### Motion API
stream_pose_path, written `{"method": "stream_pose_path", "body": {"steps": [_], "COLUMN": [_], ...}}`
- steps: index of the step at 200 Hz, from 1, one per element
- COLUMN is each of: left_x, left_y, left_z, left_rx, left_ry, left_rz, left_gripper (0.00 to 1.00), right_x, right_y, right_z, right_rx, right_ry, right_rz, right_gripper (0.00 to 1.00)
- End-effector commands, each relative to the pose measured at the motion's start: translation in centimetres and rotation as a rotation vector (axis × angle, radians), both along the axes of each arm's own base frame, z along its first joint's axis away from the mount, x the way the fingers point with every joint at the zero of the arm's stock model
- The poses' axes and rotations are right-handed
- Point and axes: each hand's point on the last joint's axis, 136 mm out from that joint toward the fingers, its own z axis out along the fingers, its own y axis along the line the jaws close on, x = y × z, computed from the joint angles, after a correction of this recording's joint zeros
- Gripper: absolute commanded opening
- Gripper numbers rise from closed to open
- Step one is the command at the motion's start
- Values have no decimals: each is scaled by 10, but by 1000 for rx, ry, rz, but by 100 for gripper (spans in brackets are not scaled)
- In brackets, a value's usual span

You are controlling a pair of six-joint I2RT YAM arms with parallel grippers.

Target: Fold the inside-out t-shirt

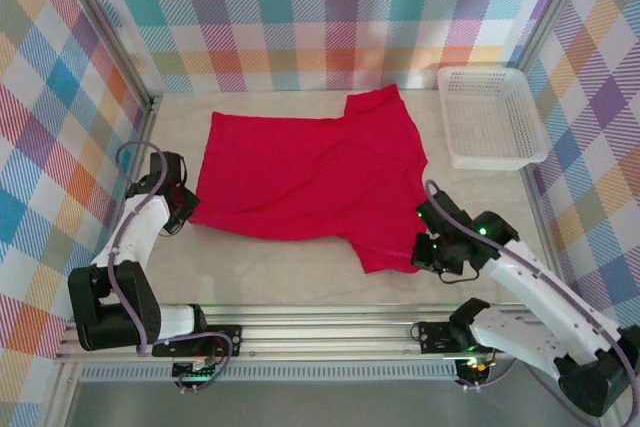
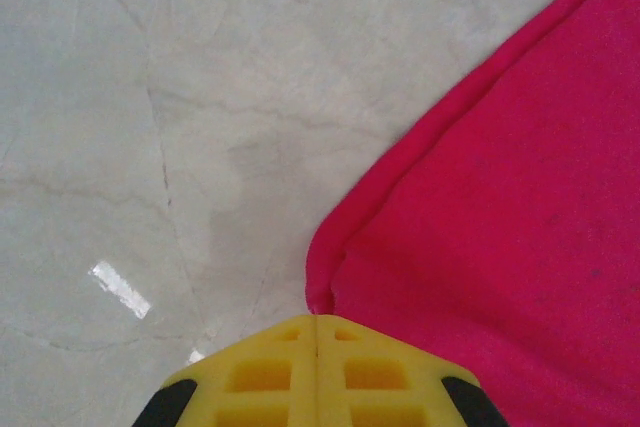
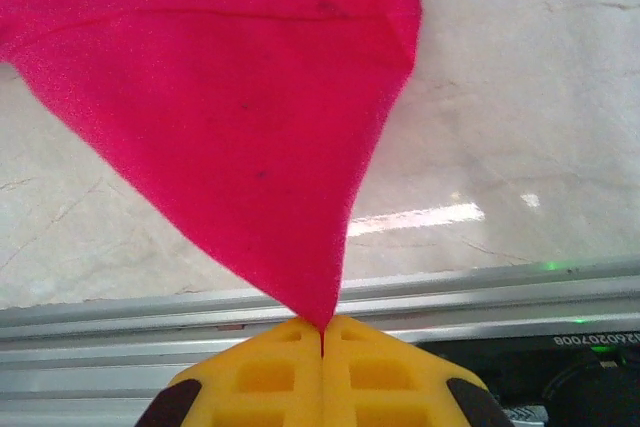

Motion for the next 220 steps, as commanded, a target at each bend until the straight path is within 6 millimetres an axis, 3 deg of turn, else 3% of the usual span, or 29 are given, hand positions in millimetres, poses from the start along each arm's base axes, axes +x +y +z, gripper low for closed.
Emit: {"method": "stream_pose_path", "body": {"steps": [1, 52, 85, 105, 124, 139, 154, 178, 220], "left_x": [1, 29, 45, 48, 45, 38, 28, 10, -12], "left_y": [0, -13, -7, -6, -7, -5, -2, -2, -17], "left_z": [3, -19, -15, -13, -17, -16, -14, -12, -33], "left_rx": [11, -45, -23, -20, -24, -15, 7, 4, -83], "left_ry": [-8, 48, 80, 65, 90, 111, 118, 118, 131], "left_rz": [-15, -82, -88, -84, -89, -85, -75, -59, -53], "left_gripper": [0, 0, 0, 17, 44, 54, 54, 46, 46], "right_x": [17, 24, 25, 28, 31, 34, 37, 42, 47], "right_y": [13, 16, 4, -1, 0, 3, 6, 11, 14], "right_z": [14, -1, -4, -5, -7, -9, -11, -13, -13], "right_rx": [27, 2, -21, -10, 4, 14, 23, 33, 40], "right_ry": [-51, -18, -11, -8, 2, 5, 10, 16, 14], "right_rz": [46, 49, 22, 7, 4, 7, 12, 25, 33], "right_gripper": [0, 0, 0, 0, 0, 0, 0, 0, 0]}}
